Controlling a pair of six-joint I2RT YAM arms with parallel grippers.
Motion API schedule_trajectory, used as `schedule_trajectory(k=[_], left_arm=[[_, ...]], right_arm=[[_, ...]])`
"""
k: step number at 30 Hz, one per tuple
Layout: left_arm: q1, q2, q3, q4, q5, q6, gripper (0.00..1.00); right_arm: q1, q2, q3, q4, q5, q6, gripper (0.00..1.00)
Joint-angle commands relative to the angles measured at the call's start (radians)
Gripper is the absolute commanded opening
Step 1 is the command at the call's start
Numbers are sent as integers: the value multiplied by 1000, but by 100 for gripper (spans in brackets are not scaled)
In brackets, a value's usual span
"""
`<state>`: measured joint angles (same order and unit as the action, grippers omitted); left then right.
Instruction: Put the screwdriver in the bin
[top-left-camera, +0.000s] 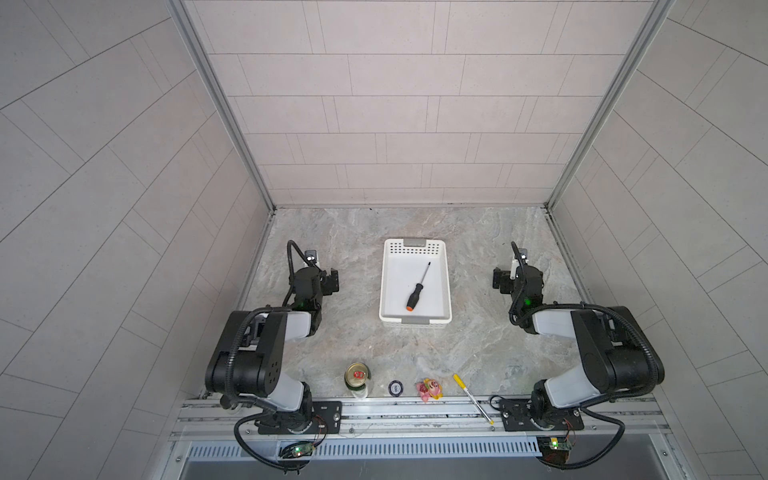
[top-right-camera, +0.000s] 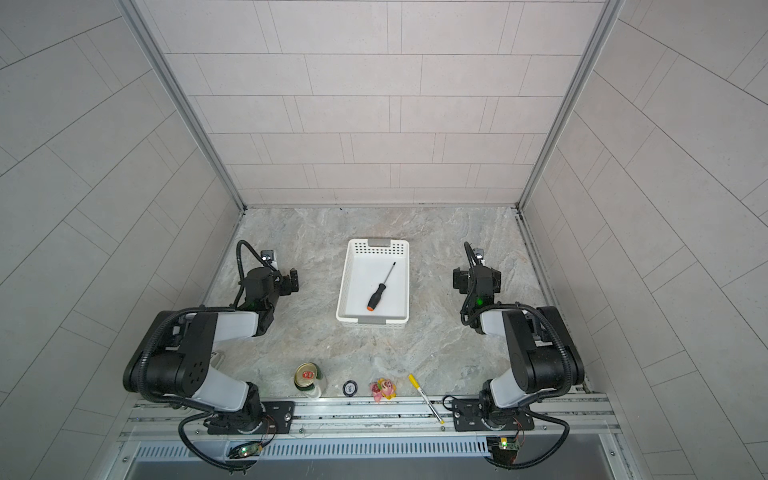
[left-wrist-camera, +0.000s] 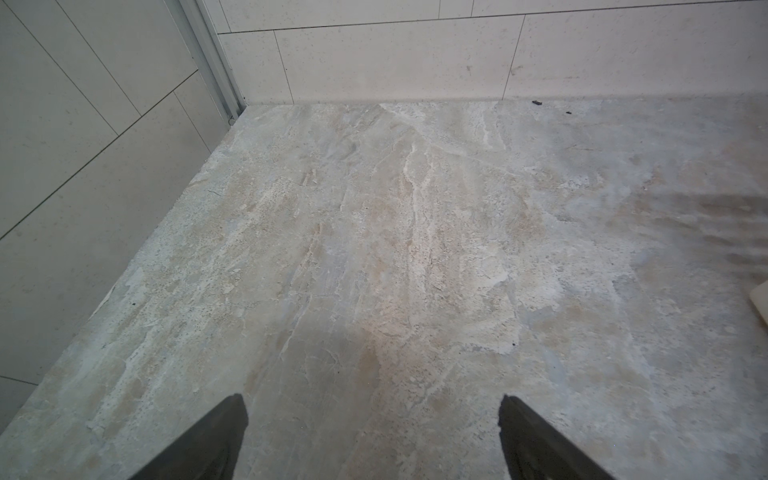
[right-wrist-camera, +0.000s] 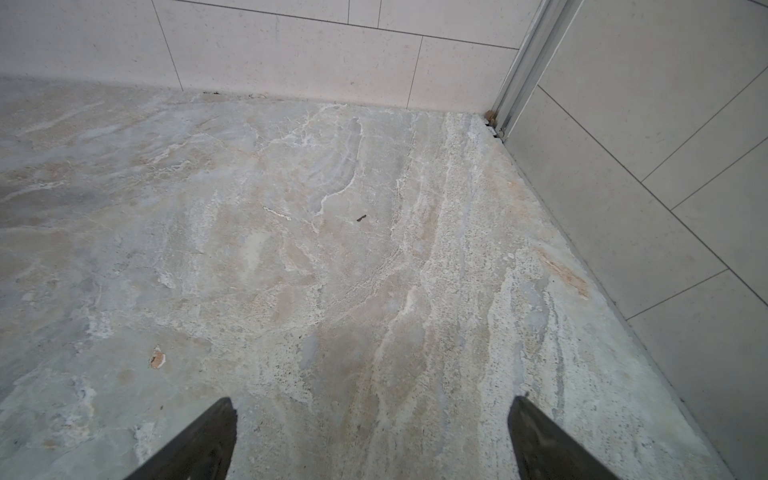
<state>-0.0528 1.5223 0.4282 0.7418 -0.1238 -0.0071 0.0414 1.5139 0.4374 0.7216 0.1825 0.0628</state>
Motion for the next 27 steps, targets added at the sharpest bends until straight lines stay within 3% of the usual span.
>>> schedule_trajectory(k=[1, 14, 18, 27], left_arm=[[-2, 4, 15, -12, 1, 9, 100], [-2, 4, 14, -12, 0, 9, 100], [-2, 4, 15, -11, 0, 9, 100], [-2, 5, 15, -12, 0, 9, 100]], right_arm=[[5, -4, -4, -3, -2, -15, 100], [3, -44, -82, 101, 0, -11, 99], [5, -5, -3, -1, -1, -13, 100], [3, -5, 1, -10, -3, -14, 100]])
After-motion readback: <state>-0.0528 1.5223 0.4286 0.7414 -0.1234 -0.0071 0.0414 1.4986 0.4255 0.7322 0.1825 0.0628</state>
